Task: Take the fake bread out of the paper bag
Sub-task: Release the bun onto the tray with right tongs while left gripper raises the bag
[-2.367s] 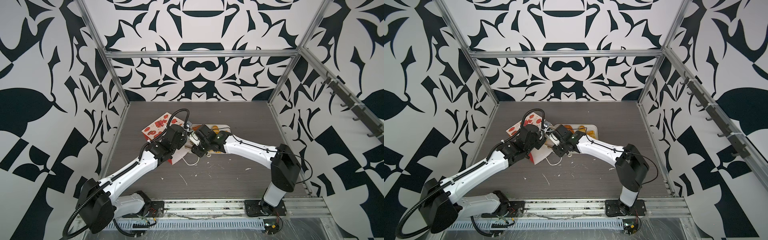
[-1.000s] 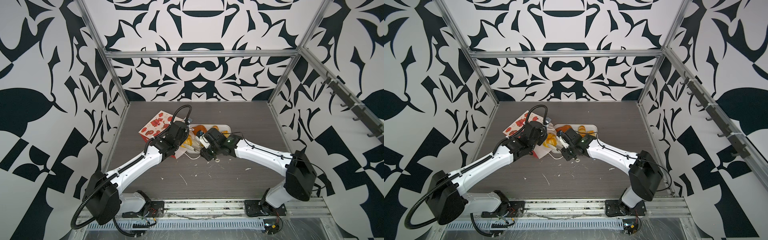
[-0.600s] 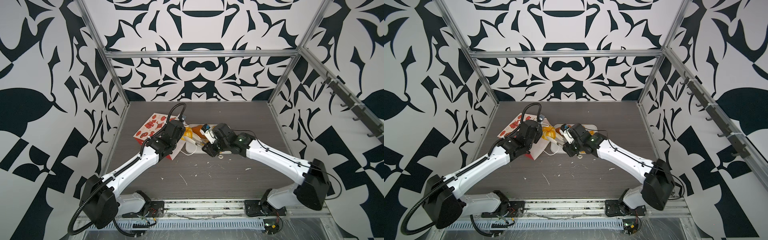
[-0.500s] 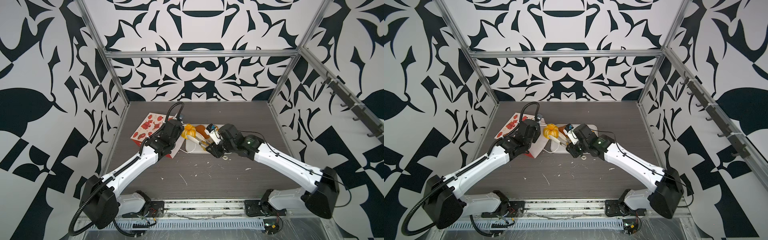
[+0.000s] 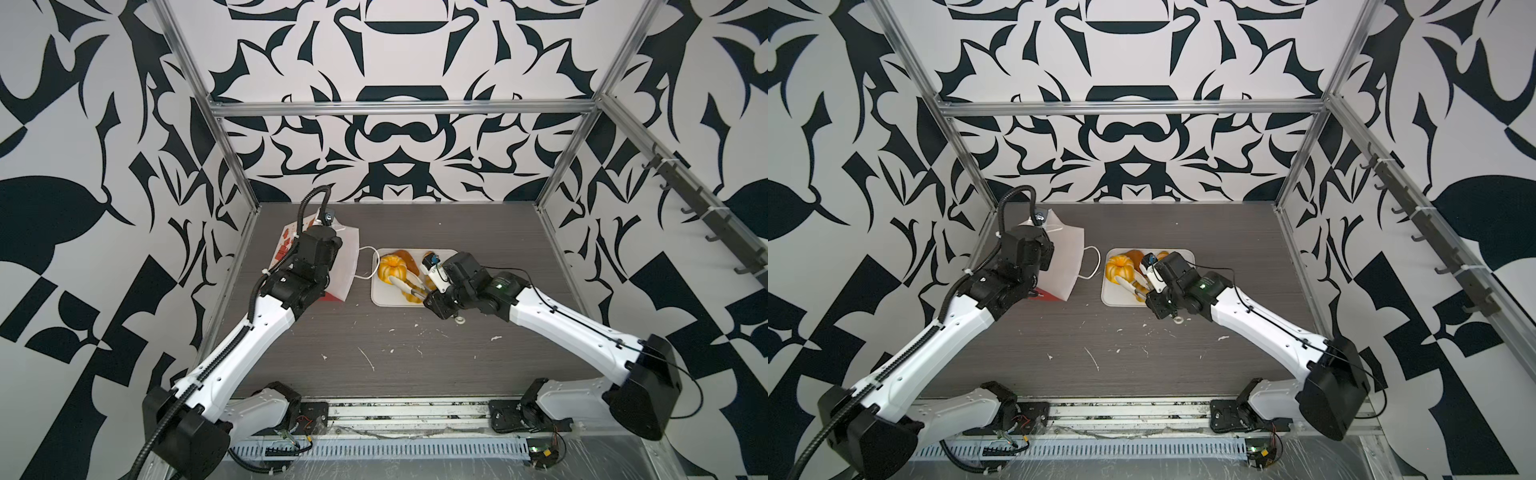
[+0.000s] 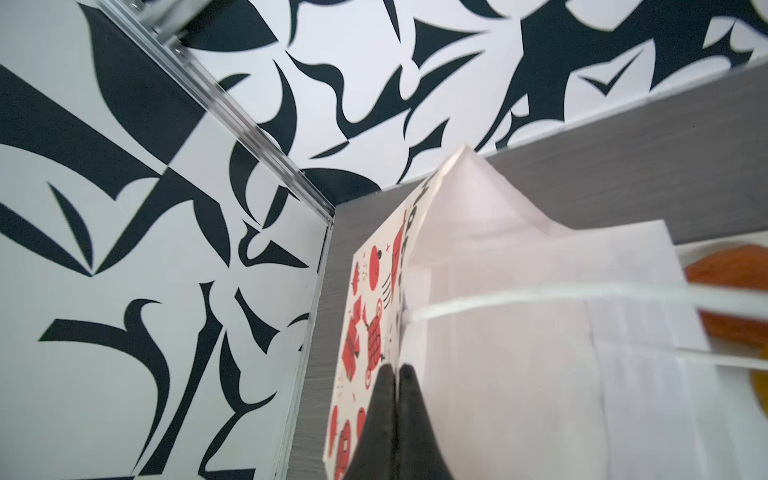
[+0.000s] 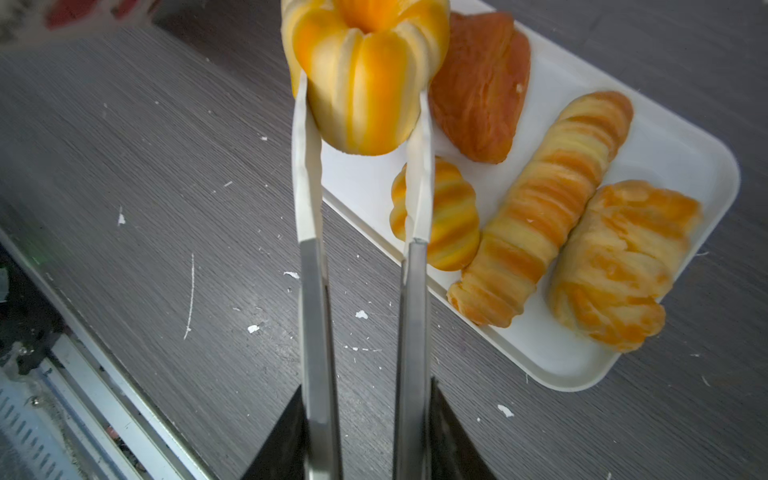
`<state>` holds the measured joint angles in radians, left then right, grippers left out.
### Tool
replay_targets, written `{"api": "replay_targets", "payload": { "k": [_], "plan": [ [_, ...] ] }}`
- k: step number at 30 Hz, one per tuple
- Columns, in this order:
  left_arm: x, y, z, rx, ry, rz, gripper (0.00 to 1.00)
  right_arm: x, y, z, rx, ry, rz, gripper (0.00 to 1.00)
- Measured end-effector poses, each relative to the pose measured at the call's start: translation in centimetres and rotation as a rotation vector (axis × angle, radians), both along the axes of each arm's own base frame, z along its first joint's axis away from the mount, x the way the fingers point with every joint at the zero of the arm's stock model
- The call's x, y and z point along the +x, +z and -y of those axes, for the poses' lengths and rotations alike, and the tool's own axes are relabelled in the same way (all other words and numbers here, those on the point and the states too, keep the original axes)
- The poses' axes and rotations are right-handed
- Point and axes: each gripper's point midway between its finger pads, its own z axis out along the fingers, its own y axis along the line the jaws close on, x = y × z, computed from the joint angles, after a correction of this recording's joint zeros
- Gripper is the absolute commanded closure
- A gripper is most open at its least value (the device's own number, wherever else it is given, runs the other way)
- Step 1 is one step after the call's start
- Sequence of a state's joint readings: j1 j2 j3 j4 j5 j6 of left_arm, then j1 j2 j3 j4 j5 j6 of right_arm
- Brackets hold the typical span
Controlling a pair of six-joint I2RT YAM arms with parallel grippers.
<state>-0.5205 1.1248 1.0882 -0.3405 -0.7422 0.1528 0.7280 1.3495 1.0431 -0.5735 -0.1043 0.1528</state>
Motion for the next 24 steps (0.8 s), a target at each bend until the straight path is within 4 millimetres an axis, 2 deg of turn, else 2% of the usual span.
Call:
{"api": "replay_targets", "payload": {
  "k": [4,7,12,17,24],
  "plan": [
    [-0.6,2.8,-0.2,-0.053,-0.001,0.056,1.0,0.3,-2.7,-0.4,-0.047,0.007,-0.054,0.62],
    [-1.1,3.7,-0.3,-0.082,-0.008,0.074,1.0,0.6,-3.7,-0.8,-0.058,0.016,-0.065,0.62],
    [-1.5,3.9,-0.2,-0.104,-0.022,0.073,1.0,1.2,-4.6,-1.4,-0.069,0.029,-0.075,0.6],
    [-1.5,3.8,0.1,-0.114,-0.033,0.069,1.0,1.5,-5.7,-1.8,-0.091,0.038,-0.097,0.5],
    [-1.5,3.7,0.3,-0.123,-0.047,0.066,1.0,1.4,-5.5,-1.6,-0.095,0.043,-0.093,0.47]
  ]
}}
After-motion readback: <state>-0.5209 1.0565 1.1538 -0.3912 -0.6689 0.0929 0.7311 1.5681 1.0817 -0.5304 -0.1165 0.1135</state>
